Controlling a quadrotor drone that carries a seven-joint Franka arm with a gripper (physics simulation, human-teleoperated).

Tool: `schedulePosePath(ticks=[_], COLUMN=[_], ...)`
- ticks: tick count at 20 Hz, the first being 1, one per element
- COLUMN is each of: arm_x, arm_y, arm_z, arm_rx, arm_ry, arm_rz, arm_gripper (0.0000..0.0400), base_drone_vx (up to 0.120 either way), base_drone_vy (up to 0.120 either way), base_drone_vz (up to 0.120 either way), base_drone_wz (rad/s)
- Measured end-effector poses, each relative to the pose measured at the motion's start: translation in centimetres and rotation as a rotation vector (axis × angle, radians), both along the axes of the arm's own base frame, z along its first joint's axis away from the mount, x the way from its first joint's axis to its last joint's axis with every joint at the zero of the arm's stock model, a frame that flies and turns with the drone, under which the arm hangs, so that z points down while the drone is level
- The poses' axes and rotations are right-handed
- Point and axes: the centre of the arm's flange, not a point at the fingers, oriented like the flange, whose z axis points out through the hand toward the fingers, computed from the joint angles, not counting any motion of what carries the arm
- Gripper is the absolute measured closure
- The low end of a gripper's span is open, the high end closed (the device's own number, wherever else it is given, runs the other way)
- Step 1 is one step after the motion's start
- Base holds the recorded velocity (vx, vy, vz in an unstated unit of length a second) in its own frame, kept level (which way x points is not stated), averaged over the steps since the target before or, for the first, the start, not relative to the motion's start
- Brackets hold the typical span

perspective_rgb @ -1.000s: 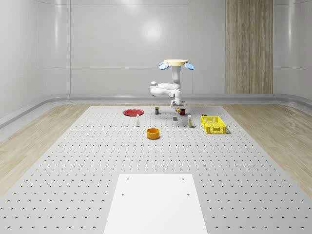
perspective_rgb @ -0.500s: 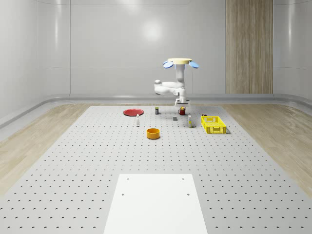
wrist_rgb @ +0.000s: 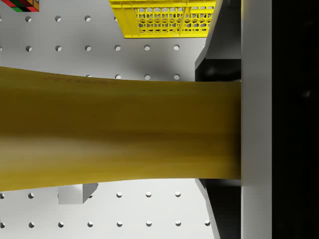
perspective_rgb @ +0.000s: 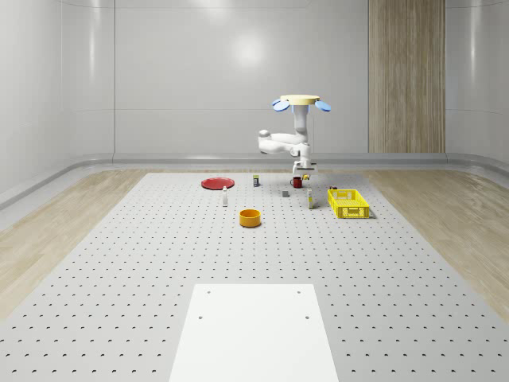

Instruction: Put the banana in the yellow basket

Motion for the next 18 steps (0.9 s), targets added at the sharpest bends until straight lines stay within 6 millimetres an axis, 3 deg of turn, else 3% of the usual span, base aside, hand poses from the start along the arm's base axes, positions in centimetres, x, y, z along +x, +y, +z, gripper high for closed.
schedulePosePath(ticks=[5, 18], arm_x=[0.00, 0.00], arm_y=[0.00, 0.00], arm_z=[0.00, 0.00], arm_rx=[0.000, 0.000], arm_ry=[0.000, 0.000], arm_rz=[0.000, 0.000], arm_gripper=[0.0208, 0.0208], base_drone_vx=[0.016, 0.120], base_drone_vy=[0.120, 0.120], base_drone_vz=[0.000, 0.000], base_drone_wz=[0.000, 0.000])
